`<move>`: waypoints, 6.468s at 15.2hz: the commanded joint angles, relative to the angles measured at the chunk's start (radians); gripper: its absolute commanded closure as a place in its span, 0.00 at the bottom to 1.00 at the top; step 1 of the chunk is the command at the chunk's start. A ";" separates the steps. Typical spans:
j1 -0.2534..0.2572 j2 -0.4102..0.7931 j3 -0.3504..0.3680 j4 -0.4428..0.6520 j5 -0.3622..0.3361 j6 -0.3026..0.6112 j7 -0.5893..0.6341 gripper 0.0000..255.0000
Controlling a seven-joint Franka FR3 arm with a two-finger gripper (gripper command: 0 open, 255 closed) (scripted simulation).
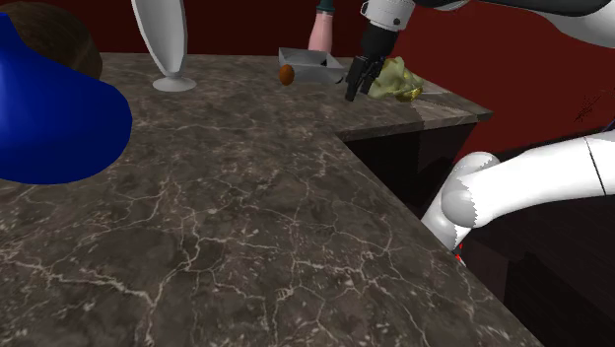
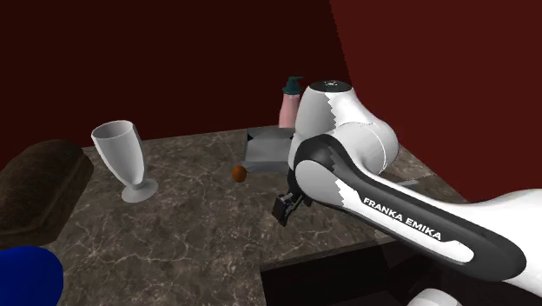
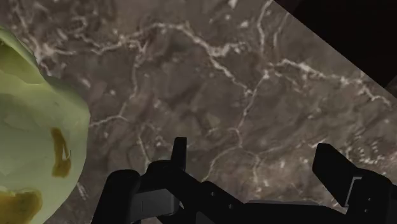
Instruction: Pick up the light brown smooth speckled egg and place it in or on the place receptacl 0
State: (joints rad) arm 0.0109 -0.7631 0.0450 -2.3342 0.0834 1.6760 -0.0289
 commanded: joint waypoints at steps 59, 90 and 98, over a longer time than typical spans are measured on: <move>-0.052 0.686 0.083 0.763 -0.035 -0.027 0.269 1.00; -0.208 0.866 -0.053 0.930 -0.001 -0.031 -0.024 1.00; -0.208 0.854 -0.053 0.882 -0.001 0.005 -0.026 1.00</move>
State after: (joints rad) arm -0.1972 0.0917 -0.0080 -1.4516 0.0825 1.6803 -0.0550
